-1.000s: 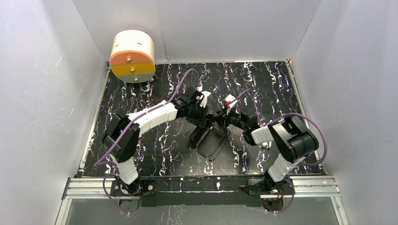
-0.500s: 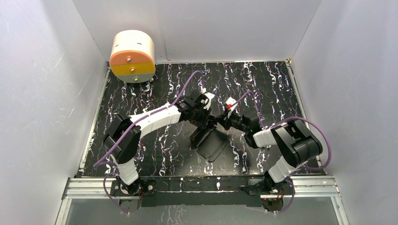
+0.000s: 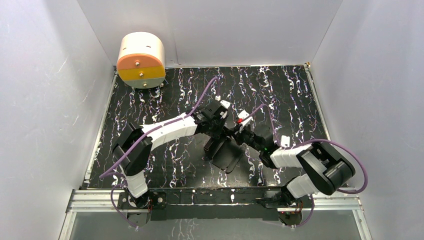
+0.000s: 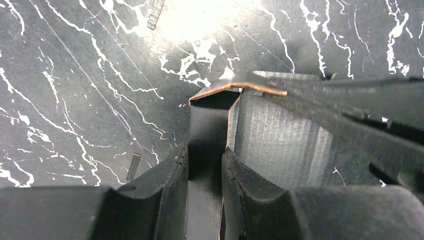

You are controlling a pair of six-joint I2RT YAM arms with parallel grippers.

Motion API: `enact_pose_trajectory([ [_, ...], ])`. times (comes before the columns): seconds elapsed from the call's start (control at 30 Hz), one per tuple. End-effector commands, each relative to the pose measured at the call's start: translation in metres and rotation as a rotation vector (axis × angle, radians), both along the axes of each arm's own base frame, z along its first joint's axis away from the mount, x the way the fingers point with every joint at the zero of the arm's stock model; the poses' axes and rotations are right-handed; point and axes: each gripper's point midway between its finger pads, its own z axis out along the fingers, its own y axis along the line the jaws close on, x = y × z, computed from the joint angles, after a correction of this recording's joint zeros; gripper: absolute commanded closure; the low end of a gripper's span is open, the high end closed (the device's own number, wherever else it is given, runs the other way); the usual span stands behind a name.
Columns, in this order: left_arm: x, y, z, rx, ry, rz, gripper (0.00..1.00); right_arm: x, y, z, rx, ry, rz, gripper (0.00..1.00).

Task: Fold the paper box
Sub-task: Fold the paper box at the center of the board.

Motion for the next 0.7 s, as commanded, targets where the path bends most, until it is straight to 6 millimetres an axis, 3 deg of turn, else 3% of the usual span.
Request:
enact_pose_trajectory([
  [0.0, 0.009, 0.008, 0.0, 0.039, -0.047, 0.098, 0.78, -0.005, 0.004, 0.018, 0.05, -0.033, -0.078, 1.0],
  [0.27, 0.001, -0.012, 0.004, -0.061, -0.058, 0.067, 0.77, -0.021, 0.024, 0.015, 0.147, -0.003, -0.055, 0.97],
  [0.67, -0.009, -0.024, 0.008, -0.208, -0.069, 0.028, 0.72, -0.036, 0.03, -0.006, 0.187, -0.033, 0.018, 0.93],
])
